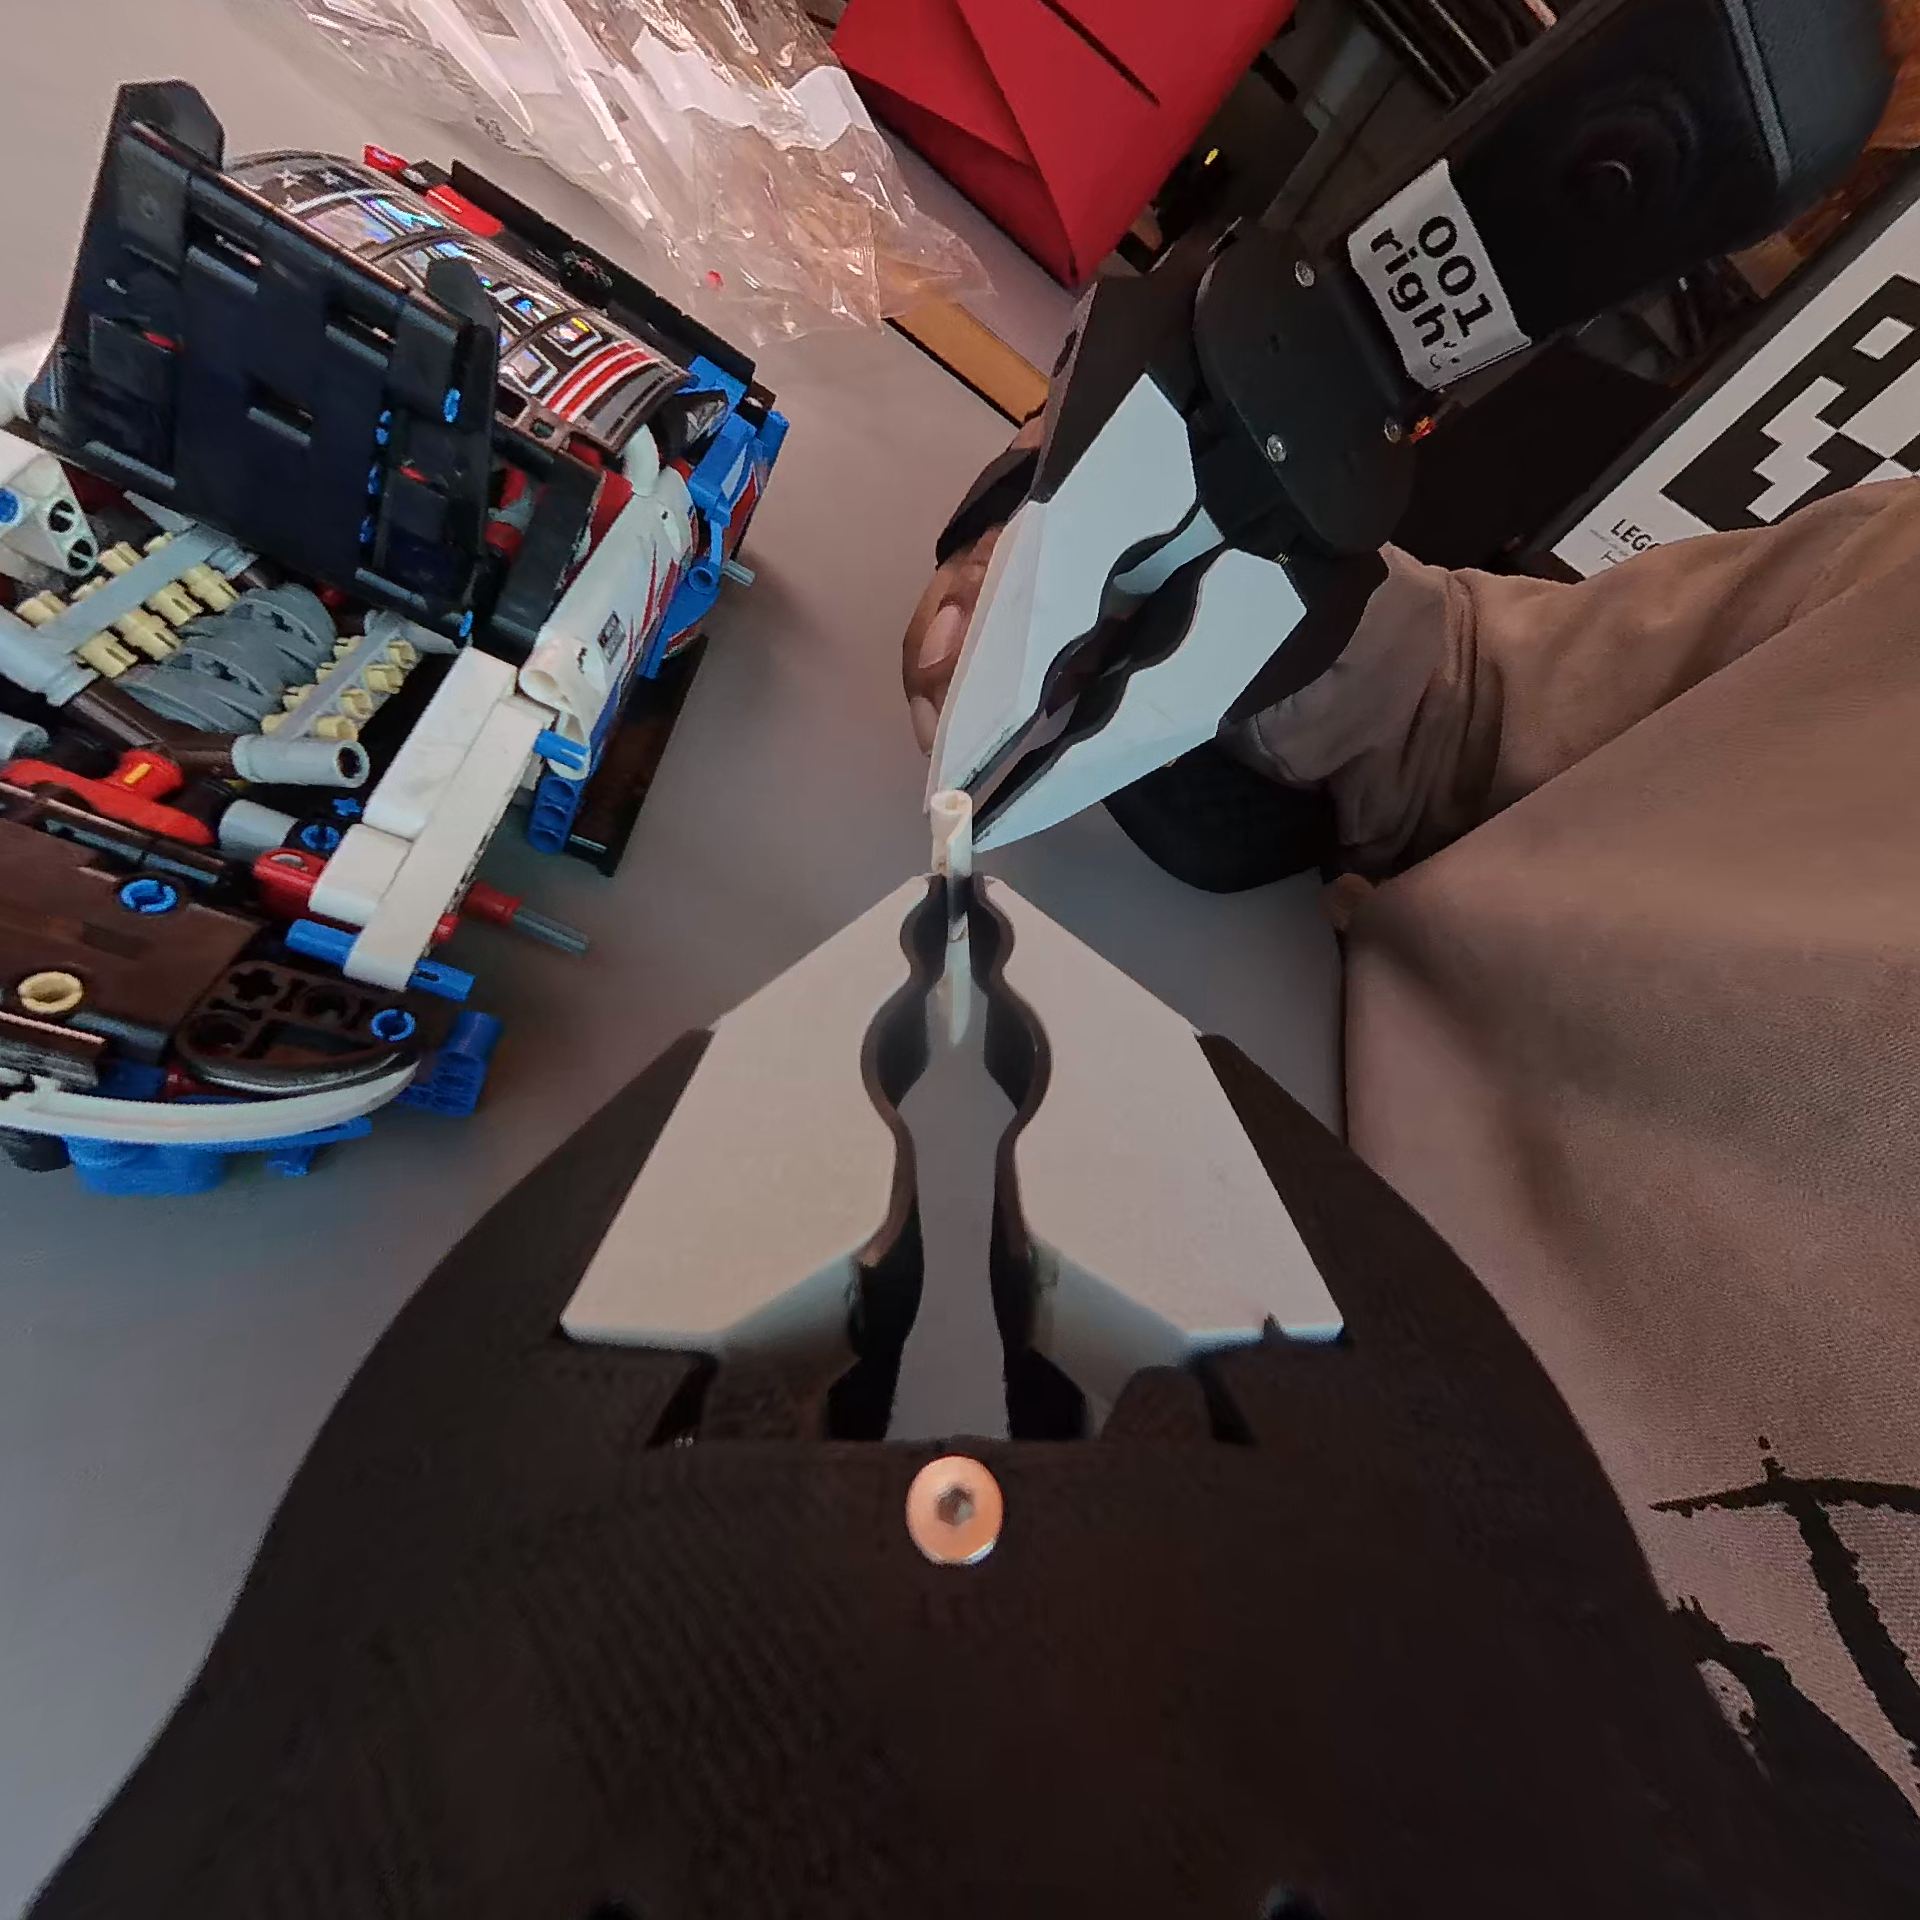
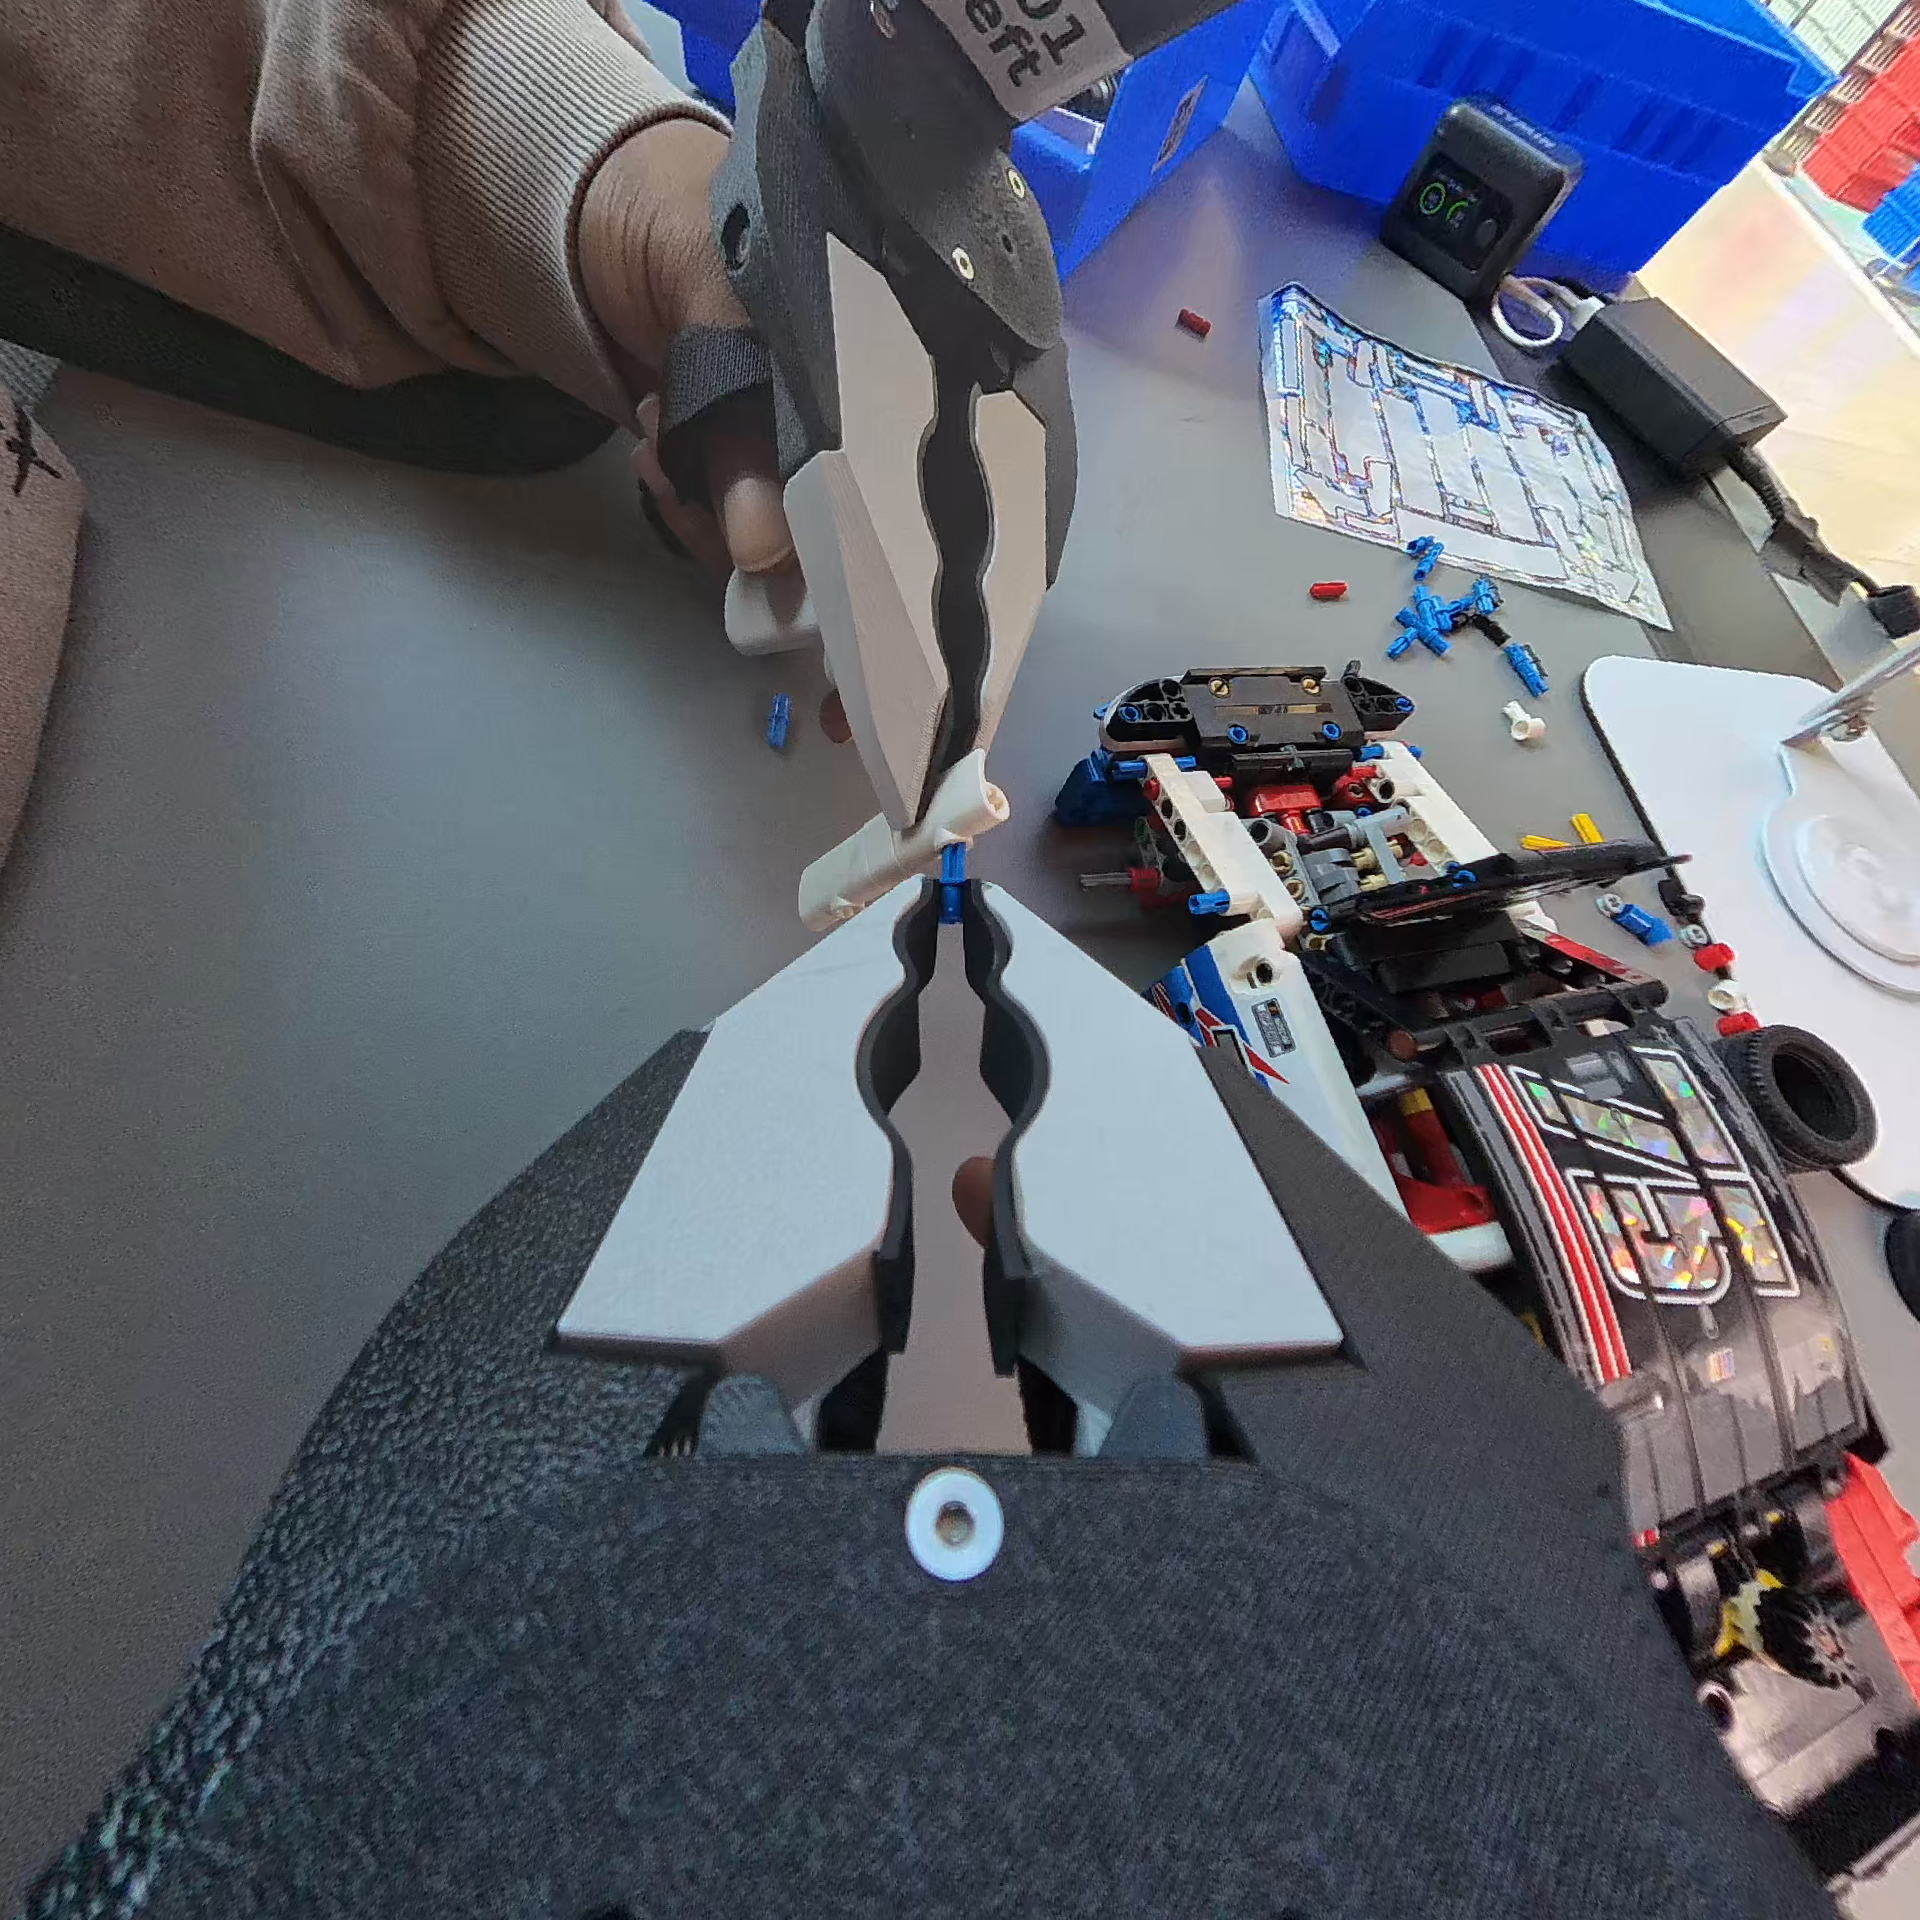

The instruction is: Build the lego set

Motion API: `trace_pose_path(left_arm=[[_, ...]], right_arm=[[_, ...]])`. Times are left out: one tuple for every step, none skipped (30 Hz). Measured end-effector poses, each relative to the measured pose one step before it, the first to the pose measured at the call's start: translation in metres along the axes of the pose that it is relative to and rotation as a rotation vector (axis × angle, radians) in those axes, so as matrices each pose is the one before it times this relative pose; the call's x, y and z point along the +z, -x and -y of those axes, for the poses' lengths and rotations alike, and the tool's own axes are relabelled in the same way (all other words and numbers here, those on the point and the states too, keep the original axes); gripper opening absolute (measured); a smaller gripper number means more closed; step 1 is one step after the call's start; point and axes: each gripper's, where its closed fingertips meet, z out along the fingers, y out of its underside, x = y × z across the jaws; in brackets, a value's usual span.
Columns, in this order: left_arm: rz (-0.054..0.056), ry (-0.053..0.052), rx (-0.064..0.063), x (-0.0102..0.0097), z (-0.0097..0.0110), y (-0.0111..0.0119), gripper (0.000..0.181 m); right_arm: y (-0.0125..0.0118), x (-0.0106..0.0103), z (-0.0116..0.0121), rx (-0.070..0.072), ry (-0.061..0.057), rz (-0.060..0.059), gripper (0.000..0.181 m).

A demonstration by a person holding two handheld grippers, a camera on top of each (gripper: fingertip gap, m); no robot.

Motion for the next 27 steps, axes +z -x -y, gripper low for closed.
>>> trace_pose_path(left_arm=[[-0.0062,-0.0021,-0.0048,-0.00008,0.00013,-0.0006,0.002],[-0.0099,-0.0021,-0.006,-0.00013,0.0002,-0.00107,0.002],[-0.0092,0.0025,-0.0055,0.0,-0.00022,-0.00101,0.002],[-0.007,0.0094,0.0015,0.00038,-0.00117,-0.00128,0.002],[-0.0032,0.0148,0.0123,0.00055,-0.00173,-0.00125,0.002],[0.0033,0.0182,0.0219,0.00074,-0.00209,-0.00128,0.002],[0.0086,0.0253,0.0374,0.00121,-0.00289,-0.00126,0.001],[0.0207,0.0252,0.0552,0.00126,-0.00254,-0.00076,0.001],[0.0262,0.0315,0.0708,0.00128,-0.00301,-0.00074,0.001],[0.0283,0.0334,0.082,0.00145,-0.00312,-0.00084,0.001],[0.0304,0.029,0.0768,0.00132,-0.00272,-0.00057,0.001],[0.0194,0.0232,0.0598,0.00125,-0.00224,-0.00144,0.001],[0.0157,0.0095,0.0469,0.00062,-0.00086,-0.00102,0.002],[0.012,-0.0008,0.0282,0.0,0.00051,-0.00048,0.002],[0.0033,-0.0052,0.0232,-0.00041,0.00116,-0.00101,0.002],[0.0041,-0.0064,0.0181,-0.00035,0.00141,-0.00053,0.002],[0.0031,0.0013,0.0158,0.00009,0.00055,-0.00083,0.002],[0.0049,0.0091,0.0232,0.00096,-0.00066,-0.00093,0.002],[0.0143,0.016,0.0251,0.00135,-0.00158,-0.0001,0.002],[0.0166,0.0194,0.0255,0.00177,-0.00182,-0.00035,0.002],[0.0191,0.0177,0.0303,0.00164,-0.00131,-0.00021,0.002],[0.0263,0.0163,0.0337,0.00109,-0.00081,0.00083,0.002],[0.0232,0.0167,0.0348,0.00072,-0.00066,0.00058,0.001],[0.0184,0.0168,0.0316,0.00078,-0.00074,0.00024,0.001],[0.0152,0.0185,0.0283,0.00104,-0.0013,-0.00018,0.001],[0.0091,0.0208,0.0294,0.00091,-0.00153,-0.0009,0.002],[0.0117,0.0132,0.0248,0.00019,-0.00002,-0.00016,0.001]], right_arm=[[0.00028,-0.00018,0.00029,-0.0067,0.0005,-0.0026,0.003],[0.00041,-0.00066,0.00089,-0.0046,-0.0035,-0.0007,0.003],[0.00064,-0.00064,0.00069,-0.0036,-0.002,0.0023,0.003],[0.00145,-0.00047,-0.00015,-0.01,0.0014,0.006,0.003],[0.00218,-0.00036,-0.00039,-0.0155,0.0032,0.0087,0.003],[0.00214,-0.00021,-0.0009,-0.0134,0.0076,0.0094,0.003],[0.00303,-0.0001,-0.00123,-0.0054,0.012,0.0177,0.003],[0.00238,0.00016,-0.00147,0.0015,0.0131,0.0141,0.003],[0.00251,0.00051,-0.00189,0.0022,0.0122,0.0149,0.003],[0.0029,0.00084,-0.00208,0.0048,0.0112,0.0174,0.003],[0.00212,0.00112,-0.00211,0.0093,0.0095,0.0132,0.003],[0.00273,0.00101,-0.00177,0.0106,0.0061,0.0174,0.003],[0.00184,0.00038,-0.00081,0.0148,-0.0004,0.0135,0.003],[0.00052,-0.00032,0.0003,0.0157,-0.0071,0.0064,0.003],[0.00098,-0.00084,0.0009,0.019,-0.0117,0.0115,0.003],[0.00061,-0.00108,0.00132,0.0179,-0.0116,0.0076,0.002],[0.00055,-0.0009,0.00049,0.008,-0.0054,0.0039,0.002],[0.00118,-0.00026,-0.00072,0.0023,0.0041,0.0036,0.002],[0.00049,0.00057,-0.00187,-0.003,0.0124,-0.0037,0.002],[0.00043,0.00093,-0.0025,-0.0038,0.0172,-0.0026,0.002],[0.00066,0.00064,-0.00211,-0.0006,0.014,0.0006,0.002],[-0.00072,0.00038,-0.00137,0.0031,0.0073,-0.0047,0.002],[-0.00068,0.00032,-0.001,0.0057,0.0046,-0.003,0.002],[-0.00013,0.00051,-0.0011,0.0014,0.0093,-0.0022,0.002],[-0.00015,0.00078,-0.00122,-0.008,0.0143,-0.0057,0.002],[0.00098,0.00115,-0.00162,-0.0101,0.0168,-0.0004,0.002],[0.00046,0.00031,-0.0004,-0.0086,0.0087,-0.0023,0.002]])
